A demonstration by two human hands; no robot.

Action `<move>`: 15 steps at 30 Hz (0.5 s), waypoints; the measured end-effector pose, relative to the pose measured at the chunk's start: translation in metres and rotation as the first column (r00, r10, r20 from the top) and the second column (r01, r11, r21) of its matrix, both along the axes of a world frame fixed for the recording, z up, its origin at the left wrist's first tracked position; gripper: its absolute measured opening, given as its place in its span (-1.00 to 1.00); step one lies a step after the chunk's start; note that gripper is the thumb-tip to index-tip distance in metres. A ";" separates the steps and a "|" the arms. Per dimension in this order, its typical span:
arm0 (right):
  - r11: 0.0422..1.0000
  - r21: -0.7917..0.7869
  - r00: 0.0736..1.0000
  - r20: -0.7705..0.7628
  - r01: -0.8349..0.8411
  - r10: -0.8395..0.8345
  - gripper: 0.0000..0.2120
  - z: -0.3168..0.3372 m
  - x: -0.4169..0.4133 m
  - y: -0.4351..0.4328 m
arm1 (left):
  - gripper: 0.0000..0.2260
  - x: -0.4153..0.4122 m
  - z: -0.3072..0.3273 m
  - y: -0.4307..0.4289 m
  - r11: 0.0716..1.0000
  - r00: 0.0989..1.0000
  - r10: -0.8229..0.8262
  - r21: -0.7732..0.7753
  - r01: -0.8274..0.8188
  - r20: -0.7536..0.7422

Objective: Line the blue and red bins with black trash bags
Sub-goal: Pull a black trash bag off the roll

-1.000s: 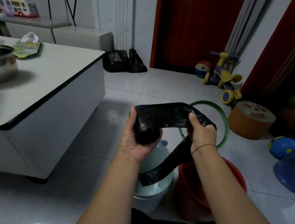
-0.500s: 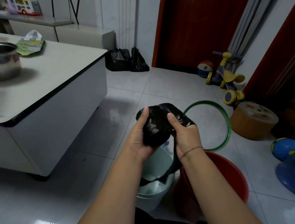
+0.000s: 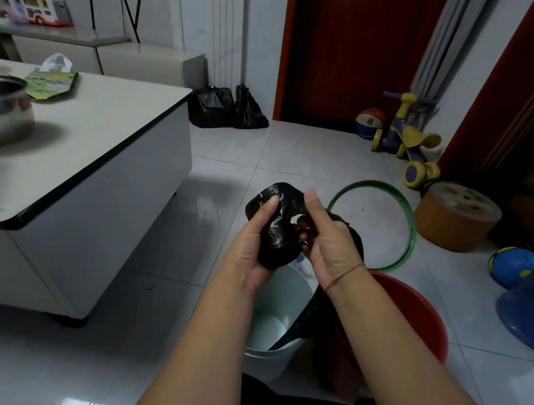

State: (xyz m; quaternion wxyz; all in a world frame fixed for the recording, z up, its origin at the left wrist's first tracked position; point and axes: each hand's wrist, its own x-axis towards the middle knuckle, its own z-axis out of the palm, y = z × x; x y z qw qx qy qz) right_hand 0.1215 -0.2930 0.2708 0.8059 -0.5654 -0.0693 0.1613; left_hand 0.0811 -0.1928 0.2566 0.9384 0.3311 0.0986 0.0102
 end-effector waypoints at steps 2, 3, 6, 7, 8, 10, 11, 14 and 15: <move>0.999 0.004 0.999 0.006 0.038 -0.038 -0.19 0.000 -0.001 0.001 | -0.56 -0.001 0.001 0.000 0.996 1.000 0.014 0.084 -0.013 -0.004; 0.999 0.010 0.999 0.007 0.049 -0.049 -0.24 0.000 -0.002 0.002 | -0.53 -0.001 0.002 0.000 0.992 1.000 0.026 0.128 -0.024 -0.015; 0.998 0.020 0.998 0.036 0.060 -0.061 -0.53 -0.002 0.000 0.000 | -0.48 -0.001 0.004 -0.004 0.975 0.997 0.056 0.220 -0.042 -0.056; 0.998 0.003 0.996 0.047 0.070 -0.070 -0.68 -0.005 0.002 0.000 | -0.51 -0.001 0.004 -0.005 0.970 0.996 0.055 0.240 -0.038 -0.063; 0.996 -0.027 0.995 0.058 0.086 -0.085 -0.77 -0.005 0.004 0.000 | -0.57 0.000 0.004 -0.005 0.968 0.997 0.044 0.249 -0.027 -0.065; 0.989 -0.070 0.990 0.074 0.127 -0.121 -0.63 -0.006 0.005 0.001 | -0.74 -0.001 0.005 -0.005 0.976 0.998 -0.018 0.217 0.030 -0.055; 0.988 -0.071 0.989 0.061 0.139 -0.135 -0.58 -0.007 0.005 0.002 | -0.74 -0.001 0.005 -0.005 0.981 0.998 -0.047 0.187 0.055 -0.045; 0.988 -0.034 0.989 0.002 0.151 -0.151 -0.48 -0.008 0.005 0.005 | -0.69 -0.001 0.008 -0.006 0.988 0.995 -0.097 0.117 0.101 -0.034; 0.989 -0.015 0.989 -0.017 0.149 -0.149 -0.51 -0.009 0.005 0.005 | -0.68 -0.001 0.008 -0.007 0.989 0.994 -0.103 0.100 0.106 -0.036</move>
